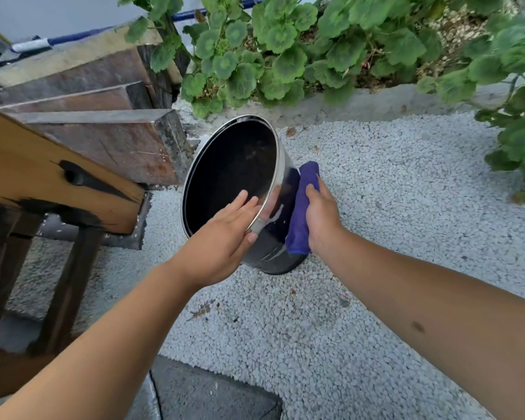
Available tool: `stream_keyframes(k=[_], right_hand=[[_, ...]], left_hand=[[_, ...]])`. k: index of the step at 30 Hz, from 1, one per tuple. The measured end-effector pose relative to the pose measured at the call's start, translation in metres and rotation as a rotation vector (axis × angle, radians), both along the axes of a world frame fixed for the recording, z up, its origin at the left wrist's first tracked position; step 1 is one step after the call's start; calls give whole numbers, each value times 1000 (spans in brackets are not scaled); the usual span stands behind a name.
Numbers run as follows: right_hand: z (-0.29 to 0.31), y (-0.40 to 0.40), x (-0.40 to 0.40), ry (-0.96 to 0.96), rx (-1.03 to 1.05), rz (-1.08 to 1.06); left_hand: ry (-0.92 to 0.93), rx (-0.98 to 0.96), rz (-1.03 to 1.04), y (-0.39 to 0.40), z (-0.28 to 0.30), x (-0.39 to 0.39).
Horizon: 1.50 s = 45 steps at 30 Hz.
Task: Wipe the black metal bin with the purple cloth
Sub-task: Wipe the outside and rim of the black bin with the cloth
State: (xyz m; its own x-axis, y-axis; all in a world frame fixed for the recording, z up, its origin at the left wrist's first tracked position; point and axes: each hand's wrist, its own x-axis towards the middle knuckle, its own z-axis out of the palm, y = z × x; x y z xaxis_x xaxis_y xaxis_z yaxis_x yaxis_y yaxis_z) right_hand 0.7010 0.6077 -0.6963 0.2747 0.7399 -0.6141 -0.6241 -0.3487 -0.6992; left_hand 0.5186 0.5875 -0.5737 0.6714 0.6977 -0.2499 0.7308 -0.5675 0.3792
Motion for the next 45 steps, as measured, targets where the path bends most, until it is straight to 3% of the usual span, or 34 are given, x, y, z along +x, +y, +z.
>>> stream_keyframes(k=[3,9,16,21,25,29,36,45], right_hand=[[7,1,3,-13,19,12],[34,2,23,26,57,10],[68,-8,53,103,247,-52],[83,-13,44,-161,374,81],[79,-22,29,-397,397,323],[58,-25,25,-580,328,383],[9,-22,35,-624,142,422],[-47,-35,40,-906,55,532]], left_hand=[[36,-51,94,-3,4,7],[-71,-18,185,-8,15,33],[-111,-89,543,3,5,110],[-194,-298,319,0,9,95],[-3,76,-34,-7,3,69],[9,81,-34,-10,-4,68],[15,87,-35,-9,-5,68],[-18,82,-17,-7,-14,63]])
